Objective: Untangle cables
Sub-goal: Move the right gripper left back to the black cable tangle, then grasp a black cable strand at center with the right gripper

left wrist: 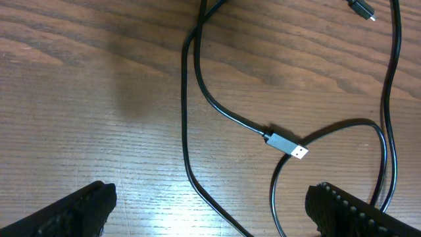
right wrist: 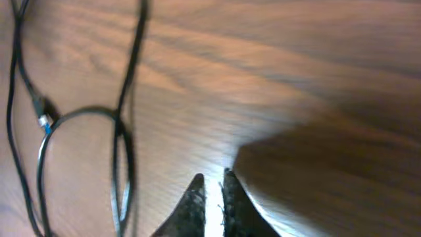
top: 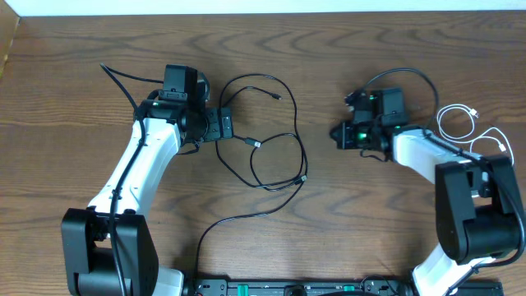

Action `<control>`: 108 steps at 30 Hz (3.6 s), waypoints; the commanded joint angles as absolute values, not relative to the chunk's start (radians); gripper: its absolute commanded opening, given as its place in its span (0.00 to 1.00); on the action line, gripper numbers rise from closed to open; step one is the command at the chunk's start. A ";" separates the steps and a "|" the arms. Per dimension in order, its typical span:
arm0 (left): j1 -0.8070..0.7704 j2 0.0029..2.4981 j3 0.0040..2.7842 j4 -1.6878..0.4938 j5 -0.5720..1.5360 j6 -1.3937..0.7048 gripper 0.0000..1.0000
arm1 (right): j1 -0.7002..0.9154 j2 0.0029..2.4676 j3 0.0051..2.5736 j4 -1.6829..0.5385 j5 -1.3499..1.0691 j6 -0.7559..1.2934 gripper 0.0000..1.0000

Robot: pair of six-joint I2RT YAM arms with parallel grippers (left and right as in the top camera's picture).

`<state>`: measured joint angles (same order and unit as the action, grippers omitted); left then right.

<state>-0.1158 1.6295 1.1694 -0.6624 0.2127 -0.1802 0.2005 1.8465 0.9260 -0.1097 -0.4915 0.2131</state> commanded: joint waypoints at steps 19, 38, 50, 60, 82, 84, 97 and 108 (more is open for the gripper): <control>-0.112 1.633 1.176 -0.666 0.224 -0.181 0.98 | 0.398 1.859 0.920 -0.081 -0.498 0.200 0.31; -0.112 1.633 1.176 -0.666 0.224 -0.181 0.98 | 0.539 1.859 0.897 -0.085 -0.214 0.239 0.01; -0.112 1.633 1.176 -0.666 0.224 -0.181 0.98 | 0.545 1.749 0.922 -0.040 -0.303 0.325 0.01; -0.112 1.633 1.176 -0.666 0.224 -0.181 0.98 | 0.548 1.550 0.929 -0.039 -0.275 0.355 0.01; -0.112 1.633 1.176 -0.666 0.224 -0.181 0.98 | 0.575 1.588 0.928 -0.362 0.018 0.378 0.01; -0.112 1.633 1.176 -0.666 0.224 -0.181 0.98 | 0.577 1.610 0.928 -0.384 0.020 0.406 0.03; -0.112 1.633 1.176 -0.666 0.224 -0.181 0.98 | 0.651 1.713 0.928 -0.262 -0.084 0.486 0.58; -0.112 1.633 1.176 -0.666 0.224 -0.181 0.98 | 0.796 1.751 0.928 -0.367 0.132 0.674 0.61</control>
<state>-0.1158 1.6295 1.1694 -0.6628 0.2127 -0.1802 0.7704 1.7184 0.9211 -0.3519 0.0166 0.5766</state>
